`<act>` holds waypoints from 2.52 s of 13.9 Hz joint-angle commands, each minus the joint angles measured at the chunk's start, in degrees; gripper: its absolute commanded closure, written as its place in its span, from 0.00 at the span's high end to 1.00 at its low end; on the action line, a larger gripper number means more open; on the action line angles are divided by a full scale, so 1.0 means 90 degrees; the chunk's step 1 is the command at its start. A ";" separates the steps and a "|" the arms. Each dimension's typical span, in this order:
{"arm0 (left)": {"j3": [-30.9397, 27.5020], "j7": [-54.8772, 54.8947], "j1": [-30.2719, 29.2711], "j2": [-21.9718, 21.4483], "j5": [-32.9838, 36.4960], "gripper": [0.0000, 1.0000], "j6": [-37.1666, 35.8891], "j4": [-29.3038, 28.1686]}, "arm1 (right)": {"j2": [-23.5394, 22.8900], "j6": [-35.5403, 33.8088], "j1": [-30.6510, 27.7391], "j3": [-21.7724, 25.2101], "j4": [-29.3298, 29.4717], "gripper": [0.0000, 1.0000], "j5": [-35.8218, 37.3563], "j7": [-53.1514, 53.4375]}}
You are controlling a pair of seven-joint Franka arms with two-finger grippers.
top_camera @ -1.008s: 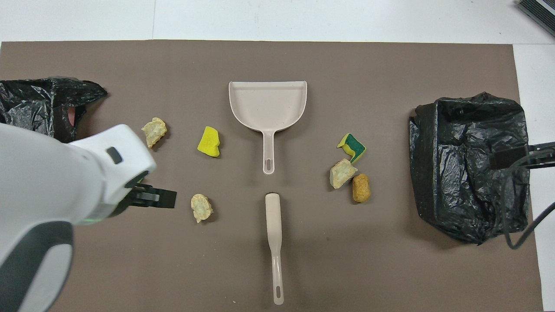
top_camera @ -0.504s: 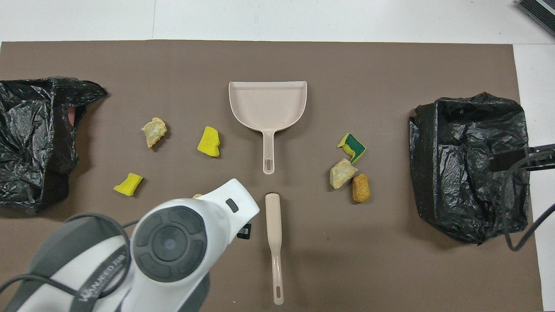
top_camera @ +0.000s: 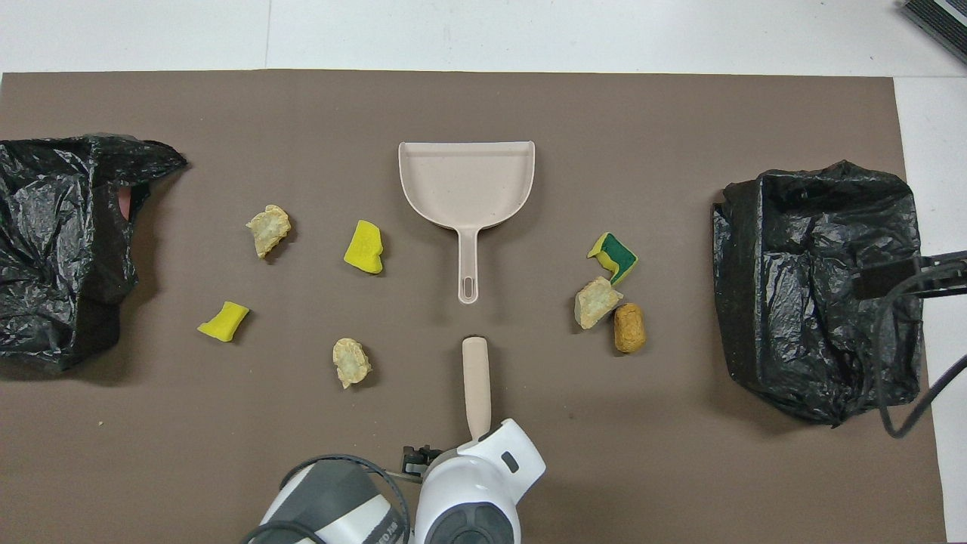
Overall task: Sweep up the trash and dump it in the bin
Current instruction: 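Reach the left gripper to the beige brush and grasp its handle, then lift the brush with the left gripper while the right gripper grasps the dustpan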
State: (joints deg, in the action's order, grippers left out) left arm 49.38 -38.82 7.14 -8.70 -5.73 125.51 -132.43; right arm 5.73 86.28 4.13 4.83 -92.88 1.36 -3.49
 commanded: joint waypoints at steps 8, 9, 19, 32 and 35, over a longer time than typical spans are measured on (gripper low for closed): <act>0.0216 -0.0189 -0.0012 0.0595 -0.0076 0.81 0.0488 -0.0217 | 0.0076 -0.0134 -0.0009 0.0020 -0.0051 1.00 -0.0015 -0.0110; 0.0216 -0.0189 -0.0012 0.0595 -0.0076 0.69 0.0478 -0.0217 | 0.0096 -0.0134 -0.0009 0.0020 -0.0061 1.00 -0.0015 -0.0110; -0.0280 0.0327 0.0017 0.0332 -0.0057 0.00 -0.0534 0.0094 | 0.0067 -0.0066 -0.0009 0.0020 -0.0032 1.00 -0.0044 -0.0178; -0.2399 0.2193 -0.0275 0.0917 -0.0047 0.00 0.0654 0.0261 | -0.0859 0.1416 0.0078 -0.1501 -0.0461 1.00 -0.0288 0.2055; -0.3063 0.2788 -0.0276 0.0937 -0.0047 0.00 0.0460 0.0310 | -0.1397 0.2022 0.0098 -0.2107 -0.0422 1.00 -0.0240 0.3051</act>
State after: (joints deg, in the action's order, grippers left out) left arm 25.07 -17.40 4.90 -0.09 -5.72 130.67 -130.50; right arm -4.18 101.78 5.55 -11.42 -97.27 -0.50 19.51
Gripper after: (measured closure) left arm 0.736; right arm 0.000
